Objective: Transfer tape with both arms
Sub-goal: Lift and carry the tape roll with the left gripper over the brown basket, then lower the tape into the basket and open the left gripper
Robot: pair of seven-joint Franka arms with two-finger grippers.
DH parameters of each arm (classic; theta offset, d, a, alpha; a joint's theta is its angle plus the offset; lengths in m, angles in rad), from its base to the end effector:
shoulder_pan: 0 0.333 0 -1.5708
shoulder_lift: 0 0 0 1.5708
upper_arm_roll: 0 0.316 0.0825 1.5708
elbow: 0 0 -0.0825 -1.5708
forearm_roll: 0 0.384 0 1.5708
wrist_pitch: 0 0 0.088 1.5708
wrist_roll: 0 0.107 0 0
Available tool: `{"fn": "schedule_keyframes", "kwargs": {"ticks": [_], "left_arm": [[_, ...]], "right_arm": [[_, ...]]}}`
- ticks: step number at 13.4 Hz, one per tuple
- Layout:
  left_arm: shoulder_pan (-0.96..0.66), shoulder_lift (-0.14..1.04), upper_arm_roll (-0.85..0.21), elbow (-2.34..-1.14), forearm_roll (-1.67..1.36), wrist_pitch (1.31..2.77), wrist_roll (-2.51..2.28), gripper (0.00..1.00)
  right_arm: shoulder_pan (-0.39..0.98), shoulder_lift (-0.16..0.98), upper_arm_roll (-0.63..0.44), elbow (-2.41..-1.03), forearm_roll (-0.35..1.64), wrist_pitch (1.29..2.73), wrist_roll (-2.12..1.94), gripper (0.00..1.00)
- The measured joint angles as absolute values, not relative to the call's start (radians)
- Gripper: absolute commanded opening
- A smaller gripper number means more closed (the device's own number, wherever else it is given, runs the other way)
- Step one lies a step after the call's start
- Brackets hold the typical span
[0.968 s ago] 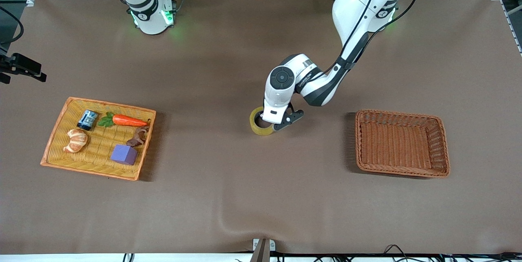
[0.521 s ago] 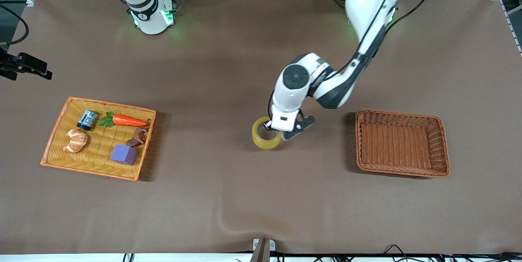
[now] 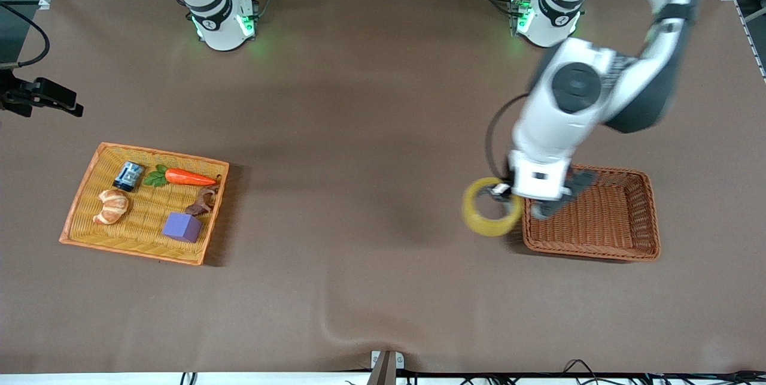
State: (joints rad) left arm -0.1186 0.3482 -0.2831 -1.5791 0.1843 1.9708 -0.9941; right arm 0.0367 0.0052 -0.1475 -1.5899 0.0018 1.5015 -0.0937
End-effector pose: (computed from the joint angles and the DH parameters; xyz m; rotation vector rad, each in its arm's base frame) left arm 0.6253 -0.2289 0.4500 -3.0022 -0.8379 -0.1470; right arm 0.5443 -0.0601 0.6070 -3.1275 0.0267 0.1455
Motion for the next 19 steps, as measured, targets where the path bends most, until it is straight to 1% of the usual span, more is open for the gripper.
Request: {"fn": "schedule_keyframes", "kwargs": {"ticks": [2, 5, 7, 8, 10, 11, 12, 13, 16, 19], "left_arm": [[-0.015, 0.331, -0.284, -1.599, 0.179, 1.933, -0.820, 0.00], [0.126, 0.328, -0.284, -1.674, 0.178, 1.941, -0.647, 0.00], [0.229, 0.340, -0.284, -1.742, 0.176, 2.024, -0.539, 0.00], [0.275, 0.354, -0.284, -1.791, 0.176, 2.095, -0.504, 0.00], [0.330, 0.392, -0.284, -1.907, 0.176, 2.286, -0.446, 0.00], [0.341, 0.412, -0.284, -1.953, 0.176, 2.357, -0.431, 0.10], [0.343, 0.429, -0.284, -1.979, 0.176, 2.391, -0.429, 0.63], [0.342, 0.440, -0.286, -1.988, 0.176, 2.403, -0.429, 1.00], [0.339, 0.430, -0.296, -1.964, 0.176, 2.403, -0.428, 1.00], [0.338, 0.397, -0.298, -1.885, 0.176, 2.311, -0.415, 1.00]], "right_arm": [[0.037, 0.005, -0.151, -1.589, 0.010, 1.502, -0.078, 1.00], [0.040, 0.004, -0.152, -1.587, 0.015, 1.505, -0.060, 1.00], [0.042, 0.003, -0.152, -1.583, 0.015, 1.522, -0.053, 1.00], [0.042, 0.003, -0.152, -1.581, 0.016, 1.524, -0.046, 1.00], [0.042, 0.002, -0.153, -1.580, 0.016, 1.523, -0.038, 1.00], [0.042, 0.002, -0.153, -1.580, 0.016, 1.520, -0.032, 1.00], [0.042, 0.002, -0.153, -1.580, 0.016, 1.518, -0.018, 1.00], [0.042, 0.002, -0.153, -1.580, 0.016, 1.518, 0.002, 1.00], [0.044, 0.002, -0.153, -1.566, 0.016, 1.518, 0.025, 1.00], [0.047, 0.002, -0.153, -1.560, 0.016, 1.518, 0.029, 1.00]]}}
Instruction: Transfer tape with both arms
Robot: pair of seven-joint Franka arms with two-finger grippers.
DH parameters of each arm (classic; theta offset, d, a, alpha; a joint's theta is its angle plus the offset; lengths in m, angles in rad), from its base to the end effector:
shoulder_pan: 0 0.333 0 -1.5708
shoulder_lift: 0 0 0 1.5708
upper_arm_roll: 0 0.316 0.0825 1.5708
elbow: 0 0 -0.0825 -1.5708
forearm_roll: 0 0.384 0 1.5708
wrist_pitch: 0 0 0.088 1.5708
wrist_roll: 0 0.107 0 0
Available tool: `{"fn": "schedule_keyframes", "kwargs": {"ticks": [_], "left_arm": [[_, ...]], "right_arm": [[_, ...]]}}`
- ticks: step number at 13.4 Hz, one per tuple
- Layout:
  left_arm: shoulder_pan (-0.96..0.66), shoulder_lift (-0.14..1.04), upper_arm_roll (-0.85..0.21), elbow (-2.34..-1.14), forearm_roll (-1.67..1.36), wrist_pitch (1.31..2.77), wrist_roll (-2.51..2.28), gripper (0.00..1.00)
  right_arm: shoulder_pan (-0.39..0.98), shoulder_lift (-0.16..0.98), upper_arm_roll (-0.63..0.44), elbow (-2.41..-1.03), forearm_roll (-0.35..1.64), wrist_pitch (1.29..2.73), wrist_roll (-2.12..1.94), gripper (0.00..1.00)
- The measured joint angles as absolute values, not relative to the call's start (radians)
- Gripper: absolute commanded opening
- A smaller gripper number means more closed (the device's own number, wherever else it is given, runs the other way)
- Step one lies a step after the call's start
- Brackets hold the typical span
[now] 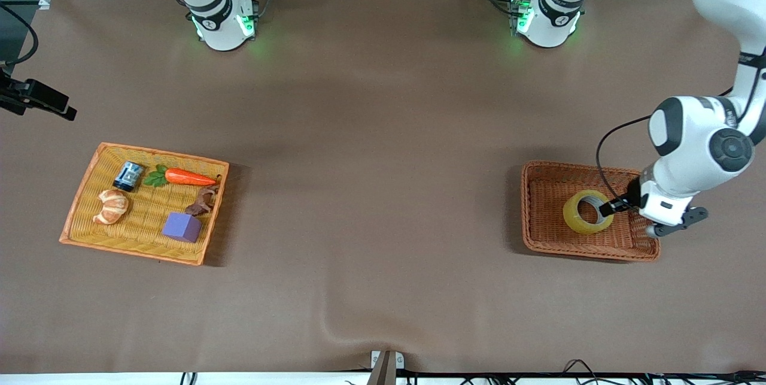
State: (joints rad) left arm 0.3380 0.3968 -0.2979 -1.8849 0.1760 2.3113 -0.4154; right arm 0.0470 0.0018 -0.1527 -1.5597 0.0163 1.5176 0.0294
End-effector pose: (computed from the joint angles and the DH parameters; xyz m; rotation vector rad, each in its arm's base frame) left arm 0.6335 0.0402 0.3102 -3.0789 -0.5674 -0.0850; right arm 0.5466 -0.0561 0.6242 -3.1161 0.2100 0.0675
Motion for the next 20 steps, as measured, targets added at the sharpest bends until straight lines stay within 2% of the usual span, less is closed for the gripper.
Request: {"fn": "schedule_keyframes", "kwargs": {"ticks": [3, 6, 11, 16, 20], "left_arm": [[0.339, 0.340, -0.303, -1.719, 0.176, 2.055, -0.408, 1.00], [0.338, 0.296, -0.354, -1.550, 0.176, 1.823, -0.405, 1.00], [0.338, 0.224, -0.381, -1.449, 0.176, 1.719, -0.245, 1.00], [0.348, 0.150, -0.373, -1.435, 0.174, 1.612, -0.049, 1.00], [0.422, 0.119, -0.370, -1.438, 0.074, 1.582, 0.020, 1.00]], "right_arm": [[0.048, 0.002, -0.152, -1.556, 0.017, 1.517, 0.030, 1.00], [0.048, 0.002, -0.153, -1.556, 0.017, 1.516, 0.031, 1.00], [0.051, 0.002, -0.150, -1.549, 0.017, 1.514, 0.031, 1.00], [0.057, 0.002, -0.144, -1.548, 0.018, 1.504, 0.034, 1.00], [0.058, 0.002, -0.144, -1.548, 0.018, 1.503, 0.034, 1.00]]}}
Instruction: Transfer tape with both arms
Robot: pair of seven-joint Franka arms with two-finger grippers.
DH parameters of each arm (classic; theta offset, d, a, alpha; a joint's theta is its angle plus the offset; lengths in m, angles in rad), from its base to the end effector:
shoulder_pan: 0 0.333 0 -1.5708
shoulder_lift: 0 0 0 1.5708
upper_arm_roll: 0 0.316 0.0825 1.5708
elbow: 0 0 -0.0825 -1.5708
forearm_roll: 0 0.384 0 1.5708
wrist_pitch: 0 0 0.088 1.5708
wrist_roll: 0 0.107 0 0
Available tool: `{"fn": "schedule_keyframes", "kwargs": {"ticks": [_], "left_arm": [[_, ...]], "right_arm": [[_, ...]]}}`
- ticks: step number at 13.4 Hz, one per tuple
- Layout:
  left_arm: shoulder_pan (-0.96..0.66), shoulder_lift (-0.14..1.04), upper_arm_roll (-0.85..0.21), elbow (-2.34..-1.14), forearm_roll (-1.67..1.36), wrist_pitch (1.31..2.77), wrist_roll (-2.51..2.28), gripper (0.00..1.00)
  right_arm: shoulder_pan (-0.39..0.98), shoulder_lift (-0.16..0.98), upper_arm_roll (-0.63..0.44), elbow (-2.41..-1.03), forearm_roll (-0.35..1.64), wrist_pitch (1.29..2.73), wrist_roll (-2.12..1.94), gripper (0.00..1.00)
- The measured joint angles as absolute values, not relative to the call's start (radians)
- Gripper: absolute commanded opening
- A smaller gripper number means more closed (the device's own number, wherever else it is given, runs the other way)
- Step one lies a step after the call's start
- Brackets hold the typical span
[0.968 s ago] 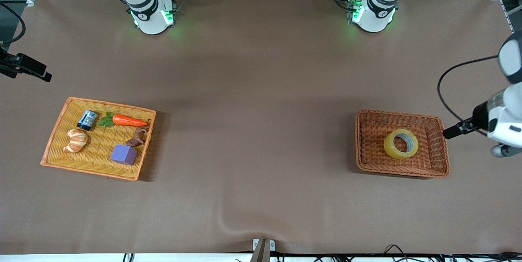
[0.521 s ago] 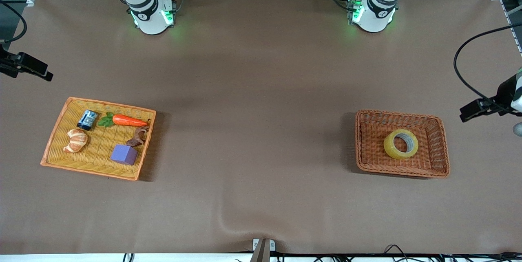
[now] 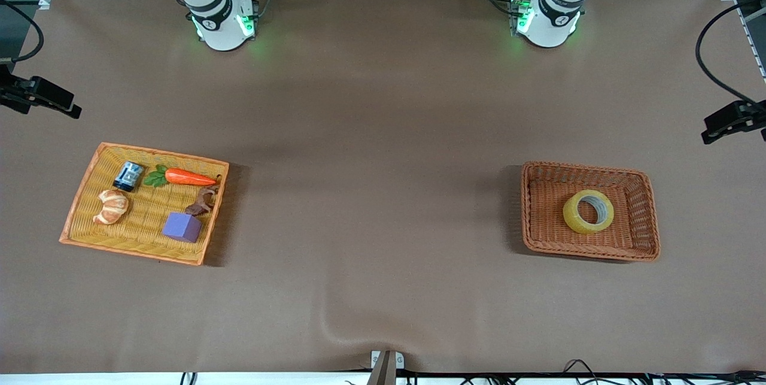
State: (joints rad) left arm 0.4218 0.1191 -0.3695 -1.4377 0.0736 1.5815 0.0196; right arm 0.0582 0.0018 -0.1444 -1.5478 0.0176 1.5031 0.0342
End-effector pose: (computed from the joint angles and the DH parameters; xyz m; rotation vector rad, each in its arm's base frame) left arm 0.5886 0.0526 0.6244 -3.1088 -0.0563 -0.0489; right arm 0.5463 -0.0451 0.6285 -3.1166 0.1866 0.0718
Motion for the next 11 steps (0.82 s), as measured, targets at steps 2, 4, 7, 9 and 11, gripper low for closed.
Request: {"fn": "schedule_keyframes", "kwargs": {"ticks": [2, 4, 7, 9, 11], "left_arm": [[0.386, 0.109, -0.343, -1.445, 0.058, 1.576, 0.017, 1.00], [0.229, 0.073, -0.206, -1.477, 0.057, 1.568, 0.013, 1.00], [0.130, 0.017, -0.133, -1.525, 0.056, 1.567, 0.001, 1.00], [0.124, 0.008, -0.131, -1.539, 0.006, 1.566, -0.021, 1.00], [0.122, 0.008, -0.132, -1.555, -0.036, 1.562, -0.037, 1.00]], "right_arm": [[0.058, 0.002, -0.145, -1.548, 0.018, 1.503, 0.034, 1.00], [0.058, 0.002, -0.145, -1.548, 0.018, 1.503, 0.035, 1.00], [0.059, 0.002, -0.144, -1.548, 0.018, 1.503, 0.035, 1.00], [0.061, 0.002, -0.143, -1.548, 0.018, 1.502, 0.035, 1.00], [0.061, 0.004, -0.146, -1.549, 0.018, 1.503, 0.035, 1.00]]}}
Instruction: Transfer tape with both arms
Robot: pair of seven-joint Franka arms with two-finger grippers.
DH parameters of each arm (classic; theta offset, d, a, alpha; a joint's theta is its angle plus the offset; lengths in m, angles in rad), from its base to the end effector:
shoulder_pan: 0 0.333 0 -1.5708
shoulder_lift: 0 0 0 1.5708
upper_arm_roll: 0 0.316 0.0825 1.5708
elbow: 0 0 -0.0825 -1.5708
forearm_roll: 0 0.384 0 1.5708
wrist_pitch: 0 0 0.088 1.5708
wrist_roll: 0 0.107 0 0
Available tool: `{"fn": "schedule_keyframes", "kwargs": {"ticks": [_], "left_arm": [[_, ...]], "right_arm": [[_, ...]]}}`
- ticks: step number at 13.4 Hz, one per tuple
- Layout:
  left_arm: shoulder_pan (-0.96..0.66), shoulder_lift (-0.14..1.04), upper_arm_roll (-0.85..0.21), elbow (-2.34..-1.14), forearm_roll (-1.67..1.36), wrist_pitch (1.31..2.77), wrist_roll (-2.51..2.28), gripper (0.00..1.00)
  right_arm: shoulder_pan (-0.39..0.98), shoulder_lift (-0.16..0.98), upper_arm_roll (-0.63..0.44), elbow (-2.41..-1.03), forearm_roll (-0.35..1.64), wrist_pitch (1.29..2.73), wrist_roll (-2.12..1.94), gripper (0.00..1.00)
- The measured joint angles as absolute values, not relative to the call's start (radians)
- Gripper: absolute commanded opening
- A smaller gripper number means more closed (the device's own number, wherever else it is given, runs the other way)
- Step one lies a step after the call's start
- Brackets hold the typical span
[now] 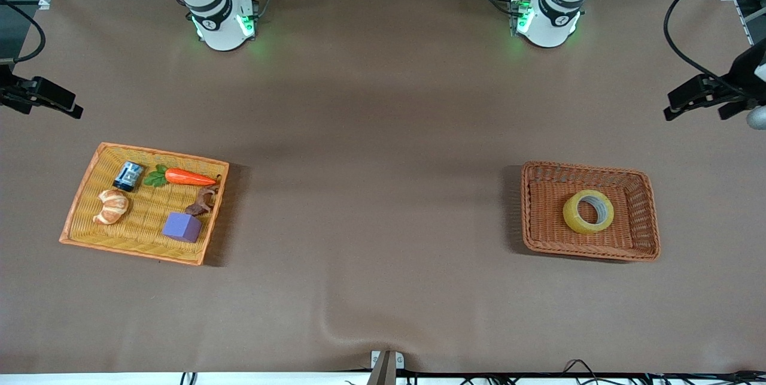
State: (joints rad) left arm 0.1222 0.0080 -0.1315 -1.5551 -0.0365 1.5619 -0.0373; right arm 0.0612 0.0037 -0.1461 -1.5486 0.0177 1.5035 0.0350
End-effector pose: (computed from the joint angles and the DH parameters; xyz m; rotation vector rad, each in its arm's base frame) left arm 0.5562 -0.0088 0.6268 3.1038 0.0430 -0.0031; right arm 0.5469 -0.0444 0.6272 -3.1168 0.1859 0.0754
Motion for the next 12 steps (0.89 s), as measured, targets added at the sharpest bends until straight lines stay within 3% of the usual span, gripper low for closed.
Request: {"fn": "schedule_keyframes", "kwargs": {"ticks": [12], "left_arm": [[0.115, 0.003, -0.162, -1.510, 0.024, 1.541, -0.062, 1.00]], "right_arm": [[0.063, 0.012, -0.149, -1.557, 0.018, 1.513, 0.035, 1.00]]}}
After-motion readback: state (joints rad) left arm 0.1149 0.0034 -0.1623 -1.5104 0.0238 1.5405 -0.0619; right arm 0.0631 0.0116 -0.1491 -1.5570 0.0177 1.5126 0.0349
